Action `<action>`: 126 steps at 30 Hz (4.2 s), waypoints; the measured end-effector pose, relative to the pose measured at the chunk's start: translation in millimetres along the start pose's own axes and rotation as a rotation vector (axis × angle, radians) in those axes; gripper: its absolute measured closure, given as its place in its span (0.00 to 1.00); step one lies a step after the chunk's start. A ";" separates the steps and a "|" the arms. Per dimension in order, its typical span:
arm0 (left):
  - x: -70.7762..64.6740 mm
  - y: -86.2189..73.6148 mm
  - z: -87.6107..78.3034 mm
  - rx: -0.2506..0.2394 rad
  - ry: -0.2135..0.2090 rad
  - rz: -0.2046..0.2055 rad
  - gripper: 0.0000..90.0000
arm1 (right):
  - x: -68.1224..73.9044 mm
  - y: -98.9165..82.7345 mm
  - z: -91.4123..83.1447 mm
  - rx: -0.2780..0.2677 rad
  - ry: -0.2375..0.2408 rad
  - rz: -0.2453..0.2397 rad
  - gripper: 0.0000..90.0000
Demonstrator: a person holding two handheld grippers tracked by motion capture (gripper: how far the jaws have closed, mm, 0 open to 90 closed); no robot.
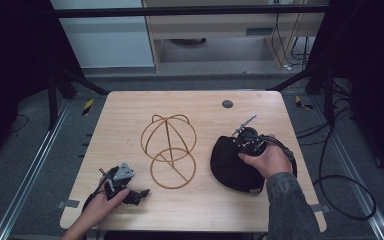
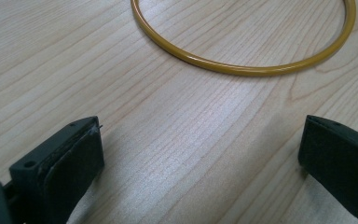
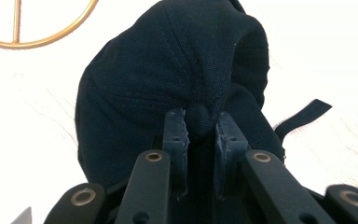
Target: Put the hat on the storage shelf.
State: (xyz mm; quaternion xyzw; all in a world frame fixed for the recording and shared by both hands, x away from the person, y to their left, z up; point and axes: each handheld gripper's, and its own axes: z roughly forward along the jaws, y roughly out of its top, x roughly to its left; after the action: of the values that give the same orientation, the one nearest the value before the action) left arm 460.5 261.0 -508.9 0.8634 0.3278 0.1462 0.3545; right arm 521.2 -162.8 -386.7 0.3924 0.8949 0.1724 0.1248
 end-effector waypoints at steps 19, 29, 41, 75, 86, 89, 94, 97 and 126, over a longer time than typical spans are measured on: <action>0.0 0.1 0.2 -0.003 0.001 0.000 0.00 | 4.6 6.8 -42.1 -0.079 0.011 -0.010 0.87; 0.7 0.8 0.8 -0.003 -0.002 0.003 0.00 | 6.8 17.0 -82.8 -0.164 -0.001 -0.009 0.87; 1.1 1.1 0.9 -0.001 -0.005 0.003 0.00 | 11.8 17.7 -110.8 -0.244 0.002 -0.003 0.87; 0.1 0.5 0.3 0.000 0.004 -0.004 0.00 | 25.5 40.4 -194.6 -0.428 0.013 -0.013 0.87; -0.1 0.4 0.3 -0.001 0.005 -0.007 0.00 | 39.2 55.4 -203.1 -0.464 0.034 -0.048 0.87; -0.2 0.2 0.1 -0.001 0.006 -0.008 0.00 | 43.6 57.3 -206.2 -0.471 0.046 -0.058 0.87; -0.4 0.0 -0.1 -0.001 0.007 -0.010 0.00 | 51.9 63.9 -211.1 -0.480 0.057 -0.082 0.87; -0.3 0.0 -0.2 -0.001 0.007 -0.009 0.00 | 57.0 70.2 -211.9 -0.475 0.061 -0.098 0.87; -0.1 0.0 -0.3 0.003 0.004 -0.008 0.00 | 91.8 141.5 -189.9 -0.434 0.133 -0.193 0.87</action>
State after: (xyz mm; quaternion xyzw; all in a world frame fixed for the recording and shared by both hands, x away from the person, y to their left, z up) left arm 460.3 261.1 -508.7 0.8623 0.3322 0.1458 0.3533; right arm 485.7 -44.9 -164.5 0.2568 0.8764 0.3734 0.1627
